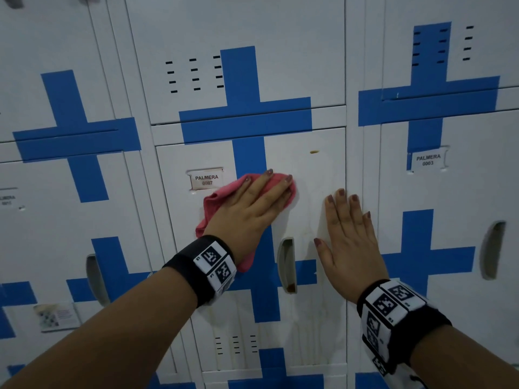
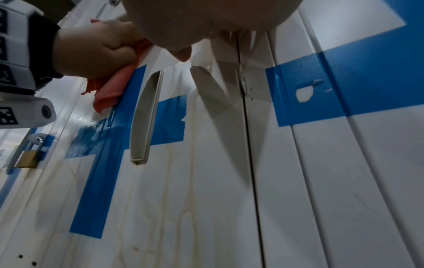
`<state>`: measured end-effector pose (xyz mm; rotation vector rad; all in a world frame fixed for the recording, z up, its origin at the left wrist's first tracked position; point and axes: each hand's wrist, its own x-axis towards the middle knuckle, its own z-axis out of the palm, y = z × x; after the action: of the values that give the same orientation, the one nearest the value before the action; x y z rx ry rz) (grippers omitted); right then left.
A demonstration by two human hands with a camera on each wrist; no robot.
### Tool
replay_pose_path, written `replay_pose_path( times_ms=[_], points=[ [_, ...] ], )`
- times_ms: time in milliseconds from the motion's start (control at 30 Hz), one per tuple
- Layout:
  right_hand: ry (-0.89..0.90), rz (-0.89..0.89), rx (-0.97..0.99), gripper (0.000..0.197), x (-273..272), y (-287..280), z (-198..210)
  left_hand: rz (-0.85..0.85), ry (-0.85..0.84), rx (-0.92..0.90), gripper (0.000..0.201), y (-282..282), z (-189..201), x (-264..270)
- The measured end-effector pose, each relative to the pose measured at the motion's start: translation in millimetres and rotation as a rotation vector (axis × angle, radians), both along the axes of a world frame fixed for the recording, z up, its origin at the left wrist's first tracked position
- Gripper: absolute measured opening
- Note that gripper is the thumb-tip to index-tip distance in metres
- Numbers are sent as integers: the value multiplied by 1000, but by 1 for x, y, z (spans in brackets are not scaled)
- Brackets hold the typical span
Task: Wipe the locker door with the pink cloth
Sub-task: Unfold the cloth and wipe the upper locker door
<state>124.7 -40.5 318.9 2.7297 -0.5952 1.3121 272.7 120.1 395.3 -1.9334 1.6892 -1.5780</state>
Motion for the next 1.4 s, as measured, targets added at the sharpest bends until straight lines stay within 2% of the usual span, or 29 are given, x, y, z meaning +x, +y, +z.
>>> replay_pose_path(
  times_ms=[100,200,300,433,567,700,900,1033,1200,1400],
  points=[
    [1,12,-5,69,-1,0,0,-28,-89,118,85,6,-1,1],
    [5,20,-7,69,-2,0,1,-15,-105,138,88,9,2,2],
    [13,13,-4,70,-3,-1,1,25,-21,26,85,4,2,0],
    [16,18,-11,69,-4,-1,0,59,76,-115,90,-5,12,-4],
    [14,12,-18,70,-3,-2,0,72,209,-249,81,-14,31,-13],
    [6,18,-18,69,-2,-2,-1,92,286,-327,78,-25,32,-26],
    [7,17,-22,70,-2,-3,-1,155,47,-136,75,-23,17,-30],
    [-3,24,-20,70,-2,-3,-2,59,-83,-53,85,-30,-1,-28],
    [-1,29,-18,69,-3,-3,-1,-5,-72,40,82,-31,-12,-25],
    [15,26,-19,69,-3,-4,0,28,-71,-24,84,-27,-9,-25]
  ],
)
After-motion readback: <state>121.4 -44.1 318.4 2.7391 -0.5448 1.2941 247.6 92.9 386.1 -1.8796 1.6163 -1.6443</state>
